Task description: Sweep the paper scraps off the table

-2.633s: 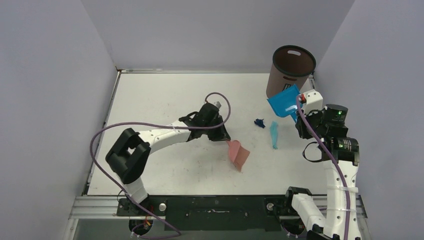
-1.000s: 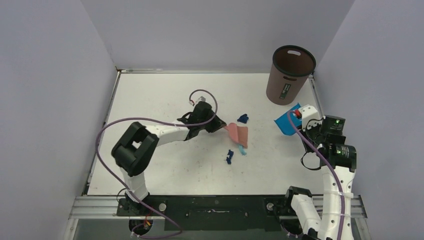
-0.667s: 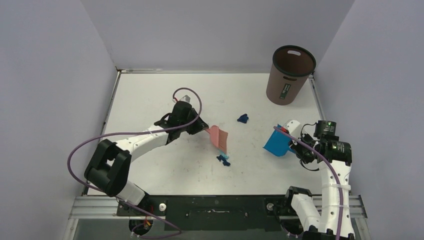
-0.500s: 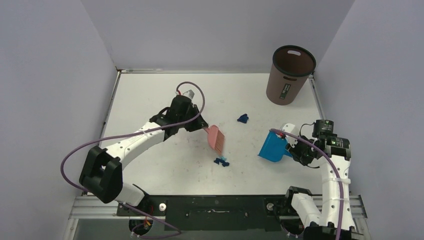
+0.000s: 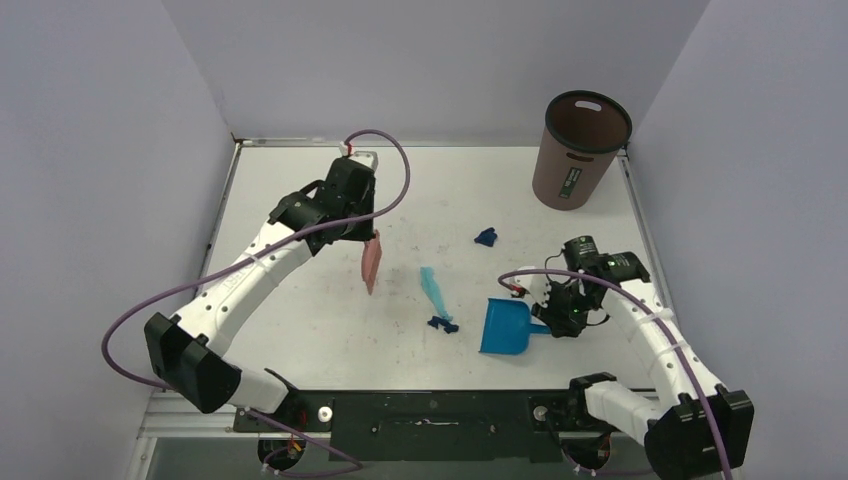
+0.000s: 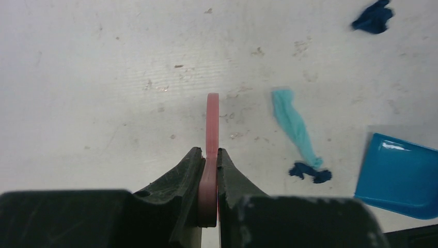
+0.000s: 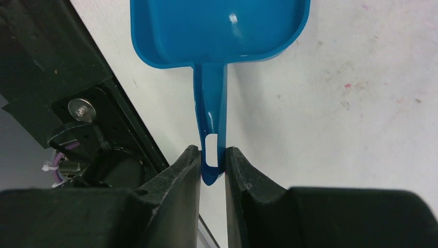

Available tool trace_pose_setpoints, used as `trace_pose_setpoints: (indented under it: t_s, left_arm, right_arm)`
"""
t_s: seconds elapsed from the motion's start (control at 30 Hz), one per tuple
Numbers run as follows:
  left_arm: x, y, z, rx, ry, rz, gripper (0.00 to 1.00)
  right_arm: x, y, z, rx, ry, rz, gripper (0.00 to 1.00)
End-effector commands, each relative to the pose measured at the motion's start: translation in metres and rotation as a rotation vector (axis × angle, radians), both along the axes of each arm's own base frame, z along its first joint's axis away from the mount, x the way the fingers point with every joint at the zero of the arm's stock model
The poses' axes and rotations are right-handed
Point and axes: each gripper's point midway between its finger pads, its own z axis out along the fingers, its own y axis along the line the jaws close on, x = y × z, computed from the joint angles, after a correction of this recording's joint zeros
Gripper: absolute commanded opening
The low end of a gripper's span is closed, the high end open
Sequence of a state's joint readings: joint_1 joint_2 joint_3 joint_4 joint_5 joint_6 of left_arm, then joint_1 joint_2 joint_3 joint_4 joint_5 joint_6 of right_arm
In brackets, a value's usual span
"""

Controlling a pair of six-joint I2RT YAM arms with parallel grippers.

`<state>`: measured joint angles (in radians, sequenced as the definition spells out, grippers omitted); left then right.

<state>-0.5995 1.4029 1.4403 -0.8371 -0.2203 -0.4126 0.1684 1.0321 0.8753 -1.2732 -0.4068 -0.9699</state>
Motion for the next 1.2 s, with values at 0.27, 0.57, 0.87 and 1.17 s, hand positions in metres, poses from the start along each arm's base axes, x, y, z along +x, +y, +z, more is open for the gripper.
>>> trace_pose_setpoints:
  t_s: [0.27, 0.57, 0.87, 1.17]
  left_arm:
    - [-0.003, 0.015, -0.061, 0.223, 0.120, 0.011, 0.00]
    - [0.001, -0.036, -0.098, 0.129, 0.068, 0.030, 0.00]
    - [-0.015, -0.109, -0.118, -0.056, 0.016, -0.040, 0.00]
    - [-0.056, -0.166, -0.102, -0.334, 0.075, -0.105, 0.00]
  right_arm:
    - [0.030, 0.018, -0.041, -0.162, 0.073, -0.090, 0.05]
    - [0.030, 0.037, -0.045, -0.146, 0.106, -0.049, 0.05]
    - [0.024, 0.047, -0.048, -0.155, 0.162, -0.019, 0.05]
    - [0.030, 0.053, -0.053, -0.142, 0.175, -0.036, 0.05]
